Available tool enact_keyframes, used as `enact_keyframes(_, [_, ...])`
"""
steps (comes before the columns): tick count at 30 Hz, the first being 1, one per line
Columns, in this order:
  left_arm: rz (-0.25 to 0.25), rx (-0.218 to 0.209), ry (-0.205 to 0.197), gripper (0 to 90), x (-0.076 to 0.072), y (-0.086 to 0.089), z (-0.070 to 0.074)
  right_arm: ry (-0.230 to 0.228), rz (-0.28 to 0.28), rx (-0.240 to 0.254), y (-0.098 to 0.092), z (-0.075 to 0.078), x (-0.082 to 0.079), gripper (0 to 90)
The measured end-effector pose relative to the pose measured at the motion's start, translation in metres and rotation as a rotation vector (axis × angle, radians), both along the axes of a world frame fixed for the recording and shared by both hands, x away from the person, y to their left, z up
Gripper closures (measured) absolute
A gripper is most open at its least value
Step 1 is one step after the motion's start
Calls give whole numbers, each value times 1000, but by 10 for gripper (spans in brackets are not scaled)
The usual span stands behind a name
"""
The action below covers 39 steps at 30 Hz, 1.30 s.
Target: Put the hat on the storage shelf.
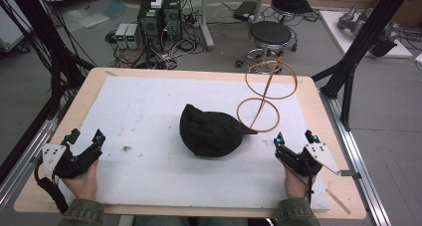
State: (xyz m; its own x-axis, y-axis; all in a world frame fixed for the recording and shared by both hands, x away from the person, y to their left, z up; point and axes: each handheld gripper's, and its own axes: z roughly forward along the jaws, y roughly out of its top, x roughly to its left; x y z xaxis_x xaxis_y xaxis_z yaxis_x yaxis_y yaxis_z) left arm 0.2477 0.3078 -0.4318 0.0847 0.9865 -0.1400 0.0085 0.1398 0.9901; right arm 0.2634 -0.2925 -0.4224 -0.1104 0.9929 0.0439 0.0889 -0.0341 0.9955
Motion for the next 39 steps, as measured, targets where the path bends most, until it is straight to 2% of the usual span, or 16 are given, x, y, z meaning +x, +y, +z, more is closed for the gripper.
enact_keyframes(25, [-21,-26,17,234,1,4,-2,6,11,12,0,0,0,70])
enact_keyframes(29, [-24,-24,18,234,1,3,-2,10,18,26,0,0,1,70])
enact_keyframes(33, [-30,-31,24,235,2,3,-2,5,33,31,2,0,1,70])
enact_keyframes(35, [-32,-32,25,236,2,2,-2,-13,46,29,4,3,1,70])
enact_keyframes(39, [-38,-30,29,237,2,2,-2,-25,62,54,4,9,-1,70])
